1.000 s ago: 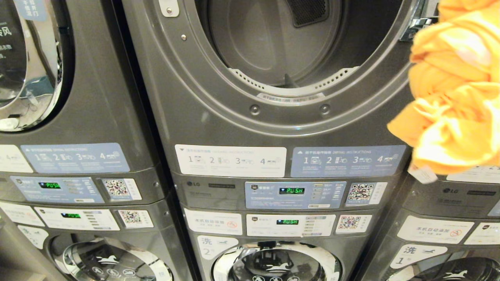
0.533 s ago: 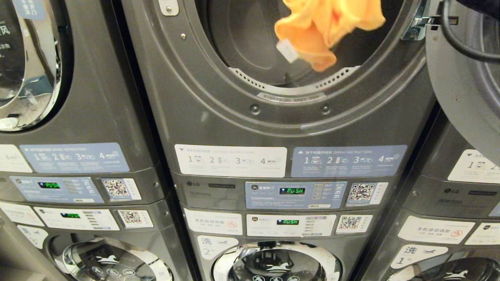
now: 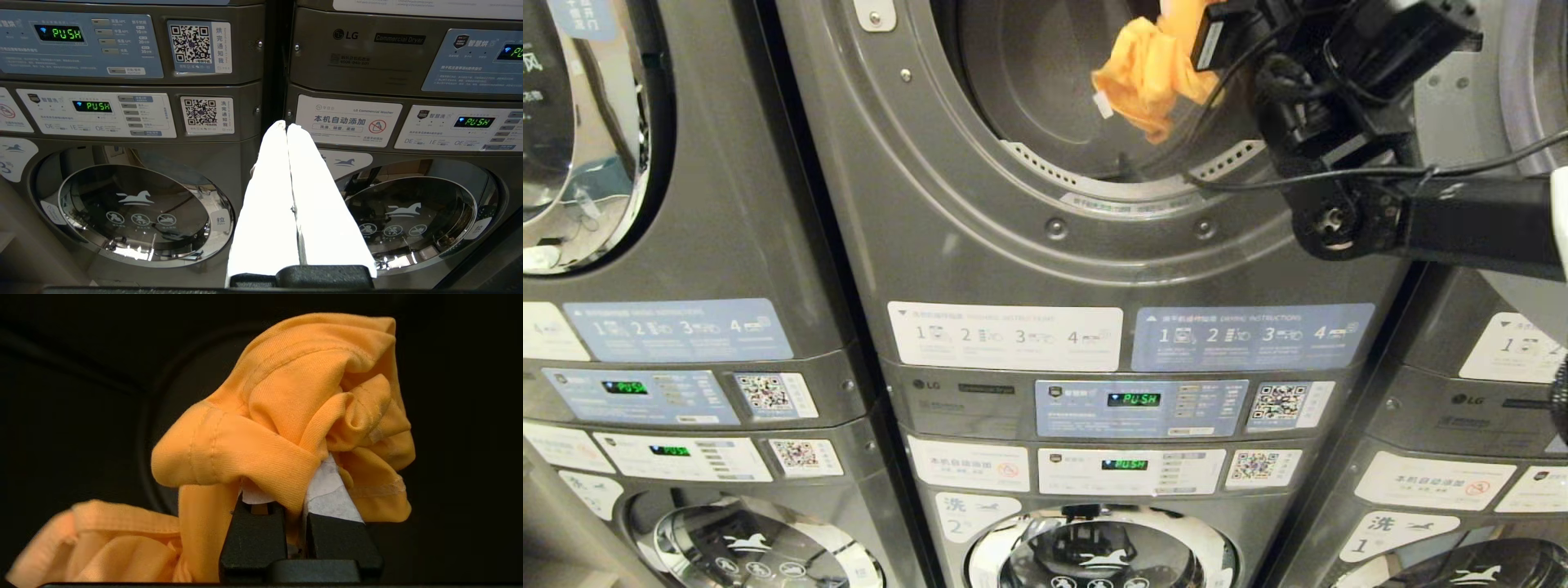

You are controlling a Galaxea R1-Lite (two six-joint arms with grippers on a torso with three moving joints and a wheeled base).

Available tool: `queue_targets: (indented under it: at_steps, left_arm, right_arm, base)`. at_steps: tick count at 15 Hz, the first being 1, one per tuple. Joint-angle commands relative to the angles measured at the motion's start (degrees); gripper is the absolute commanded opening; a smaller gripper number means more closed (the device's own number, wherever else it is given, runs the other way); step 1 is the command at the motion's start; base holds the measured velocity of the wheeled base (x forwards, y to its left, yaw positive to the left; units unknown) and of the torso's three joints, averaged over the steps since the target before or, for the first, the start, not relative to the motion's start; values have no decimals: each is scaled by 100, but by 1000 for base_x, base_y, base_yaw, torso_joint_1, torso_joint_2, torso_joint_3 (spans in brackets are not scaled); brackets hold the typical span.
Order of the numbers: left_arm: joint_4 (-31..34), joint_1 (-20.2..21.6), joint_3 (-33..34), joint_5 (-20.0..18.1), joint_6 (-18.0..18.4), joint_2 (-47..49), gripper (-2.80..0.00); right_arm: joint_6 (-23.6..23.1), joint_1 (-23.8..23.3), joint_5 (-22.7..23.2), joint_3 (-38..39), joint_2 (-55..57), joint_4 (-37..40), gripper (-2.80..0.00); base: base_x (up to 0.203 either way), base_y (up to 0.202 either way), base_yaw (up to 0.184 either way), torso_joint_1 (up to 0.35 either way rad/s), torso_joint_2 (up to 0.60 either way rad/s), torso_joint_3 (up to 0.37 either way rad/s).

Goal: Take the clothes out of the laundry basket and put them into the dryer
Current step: Put the clothes in the dryer

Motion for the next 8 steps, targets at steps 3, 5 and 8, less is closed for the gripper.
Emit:
queue_targets:
  at_steps: [3, 5, 8]
  left_arm:
    - [0, -2, 4, 4, -2, -11, -280]
    - [0, -6, 9, 4, -2, -11, -280]
    - [0, 2, 9, 4, -2, -11, -280]
  right_arm:
    - [-43, -212, -208, -67, 452, 518, -280]
    - [-39, -206, -195, -67, 447, 619, 0]
    - [0, -197, -125, -67, 312, 980, 0]
  base:
    - [0, 0, 0, 0, 0, 0]
    - [0, 0, 0, 0, 0, 0]
    - [0, 0, 0, 0, 0, 0]
